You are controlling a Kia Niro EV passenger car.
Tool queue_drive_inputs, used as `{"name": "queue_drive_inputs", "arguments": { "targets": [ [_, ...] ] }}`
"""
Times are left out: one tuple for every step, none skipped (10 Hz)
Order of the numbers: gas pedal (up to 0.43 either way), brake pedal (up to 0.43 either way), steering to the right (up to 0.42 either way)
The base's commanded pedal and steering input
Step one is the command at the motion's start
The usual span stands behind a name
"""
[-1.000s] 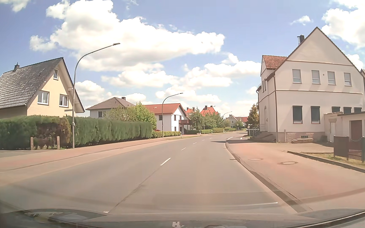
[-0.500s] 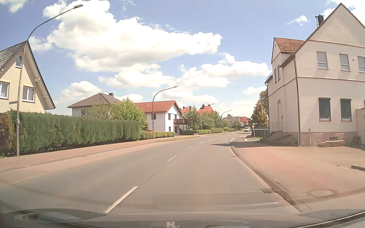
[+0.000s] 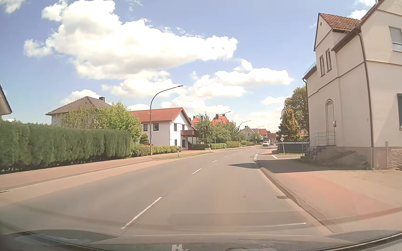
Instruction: Follow the waypoints while adhering to traffic rules and regulations
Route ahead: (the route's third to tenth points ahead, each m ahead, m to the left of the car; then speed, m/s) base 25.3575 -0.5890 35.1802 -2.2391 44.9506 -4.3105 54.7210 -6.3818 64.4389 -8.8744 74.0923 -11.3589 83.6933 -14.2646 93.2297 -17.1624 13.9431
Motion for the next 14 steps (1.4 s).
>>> {"name": "queue_drive_inputs", "arguments": {
  "targets": [
    [0.138, 0.0, 0.021],
    [0.138, 0.0, 0.021],
    [0.138, 0.0, 0.021],
    [0.138, 0.0, 0.021],
    [0.138, 0.0, 0.021],
    [0.138, 0.0, 0.021],
    [0.138, 0.0, 0.021],
    [0.138, 0.0, 0.021],
    [0.138, 0.0, 0.021],
    [0.138, 0.0, 0.021],
    [0.138, 0.0, 0.021],
    [0.138, 0.0, 0.021],
    [0.138, 0.0, 0.021],
    [0.138, 0.0, 0.021]
  ]
}}
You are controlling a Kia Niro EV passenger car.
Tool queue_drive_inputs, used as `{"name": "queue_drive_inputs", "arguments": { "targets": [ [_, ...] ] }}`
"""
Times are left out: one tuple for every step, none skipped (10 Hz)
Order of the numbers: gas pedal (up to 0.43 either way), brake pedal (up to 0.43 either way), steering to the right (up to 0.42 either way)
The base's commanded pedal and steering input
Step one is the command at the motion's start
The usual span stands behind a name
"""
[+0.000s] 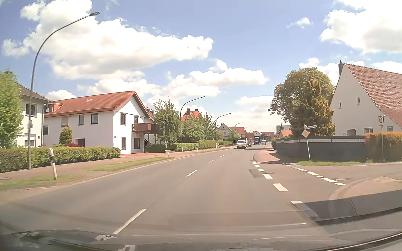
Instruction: Follow the waypoints while adhering to traffic rules and regulations
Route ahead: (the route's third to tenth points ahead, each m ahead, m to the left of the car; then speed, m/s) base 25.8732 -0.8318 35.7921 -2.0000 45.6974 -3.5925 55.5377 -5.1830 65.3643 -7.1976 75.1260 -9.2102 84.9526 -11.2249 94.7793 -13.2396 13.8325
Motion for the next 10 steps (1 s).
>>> {"name": "queue_drive_inputs", "arguments": {
  "targets": [
    [0.138, 0.0, 0.021],
    [0.138, 0.0, 0.021],
    [0.138, 0.0, 0.021],
    [0.15, 0.0, 0.022],
    [0.15, 0.0, 0.024],
    [0.15, 0.0, 0.024],
    [0.15, 0.0, 0.024],
    [0.157, 0.0, 0.024],
    [0.157, 0.0, 0.024],
    [0.157, 0.0, 0.023]
  ]
}}
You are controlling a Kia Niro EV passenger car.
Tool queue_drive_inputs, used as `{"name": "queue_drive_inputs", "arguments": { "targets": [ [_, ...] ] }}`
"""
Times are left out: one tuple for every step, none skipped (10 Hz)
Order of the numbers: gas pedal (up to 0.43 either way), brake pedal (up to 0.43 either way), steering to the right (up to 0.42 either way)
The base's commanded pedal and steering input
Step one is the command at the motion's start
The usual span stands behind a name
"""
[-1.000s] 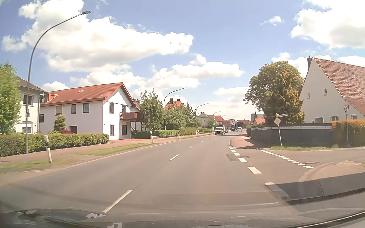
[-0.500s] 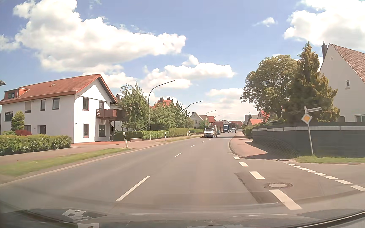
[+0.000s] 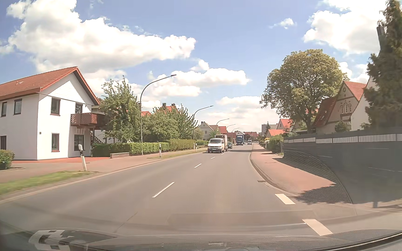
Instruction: Follow the waypoints while adhering to traffic rules and regulations
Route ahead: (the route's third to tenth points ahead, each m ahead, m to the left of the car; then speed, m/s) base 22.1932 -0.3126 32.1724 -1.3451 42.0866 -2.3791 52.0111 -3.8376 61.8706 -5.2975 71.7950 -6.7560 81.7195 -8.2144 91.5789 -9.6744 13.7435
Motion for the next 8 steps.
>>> {"name": "queue_drive_inputs", "arguments": {
  "targets": [
    [0.169, 0.0, 0.023],
    [0.169, 0.0, 0.022],
    [0.169, 0.0, 0.022],
    [0.169, 0.0, 0.022],
    [0.169, 0.0, 0.021],
    [0.169, 0.0, 0.02],
    [0.169, 0.0, 0.018],
    [0.169, 0.0, 0.019]
  ]
}}
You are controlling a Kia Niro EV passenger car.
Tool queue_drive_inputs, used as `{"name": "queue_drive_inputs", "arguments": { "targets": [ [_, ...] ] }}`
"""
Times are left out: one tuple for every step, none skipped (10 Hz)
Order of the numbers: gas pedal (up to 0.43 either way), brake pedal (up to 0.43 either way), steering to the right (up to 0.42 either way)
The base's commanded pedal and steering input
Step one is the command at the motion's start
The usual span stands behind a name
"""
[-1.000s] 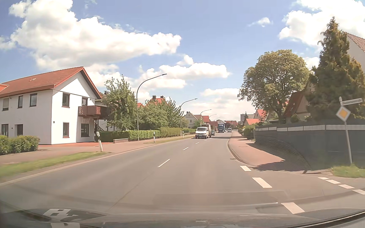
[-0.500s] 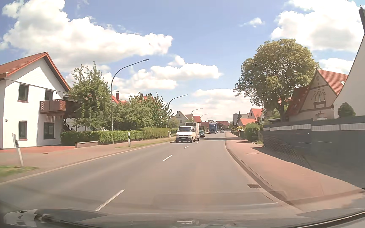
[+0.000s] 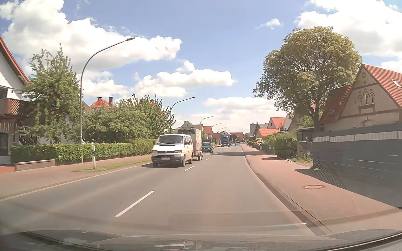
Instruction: Follow the waypoints while adhering to traffic rules and regulations
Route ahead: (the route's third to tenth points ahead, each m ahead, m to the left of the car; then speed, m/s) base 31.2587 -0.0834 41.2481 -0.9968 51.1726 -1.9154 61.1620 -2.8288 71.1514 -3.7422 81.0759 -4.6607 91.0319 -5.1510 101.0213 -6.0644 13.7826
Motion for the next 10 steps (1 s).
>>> {"name": "queue_drive_inputs", "arguments": {
  "targets": [
    [0.169, 0.0, 0.017],
    [0.169, 0.0, 0.015],
    [0.169, 0.0, 0.012],
    [0.169, 0.0, 0.01],
    [0.169, 0.0, 0.009],
    [0.169, 0.0, 0.008],
    [0.169, 0.0, 0.007],
    [0.169, 0.0, 0.007],
    [0.169, 0.0, 0.007],
    [0.169, 0.0, 0.007]
  ]
}}
